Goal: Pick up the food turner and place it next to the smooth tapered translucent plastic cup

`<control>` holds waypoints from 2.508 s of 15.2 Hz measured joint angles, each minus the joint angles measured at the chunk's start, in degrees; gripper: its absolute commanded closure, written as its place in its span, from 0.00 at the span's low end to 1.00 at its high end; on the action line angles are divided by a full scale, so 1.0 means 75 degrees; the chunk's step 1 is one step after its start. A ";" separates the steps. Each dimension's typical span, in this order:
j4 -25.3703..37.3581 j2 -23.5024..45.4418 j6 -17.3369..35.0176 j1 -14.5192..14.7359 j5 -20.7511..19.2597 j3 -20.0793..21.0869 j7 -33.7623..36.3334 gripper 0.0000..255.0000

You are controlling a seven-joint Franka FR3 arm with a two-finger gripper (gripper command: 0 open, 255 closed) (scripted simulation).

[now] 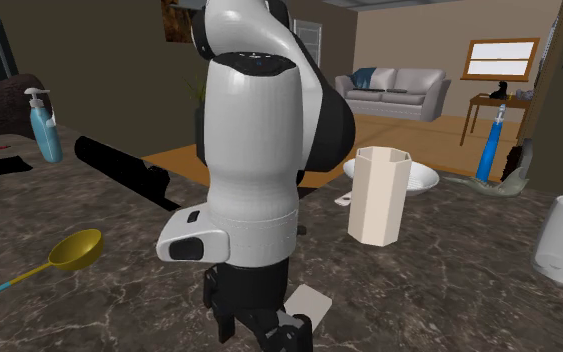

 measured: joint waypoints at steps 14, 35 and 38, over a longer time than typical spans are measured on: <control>0.0002 0.0014 0.0013 0.0003 -0.0006 -0.0002 0.0005 1.00; 0.1016 -0.0653 -0.1628 -0.0045 0.0294 0.0134 -0.0254 1.00; 0.1283 -0.0671 -0.1912 -0.0031 0.0314 0.0145 -0.0281 1.00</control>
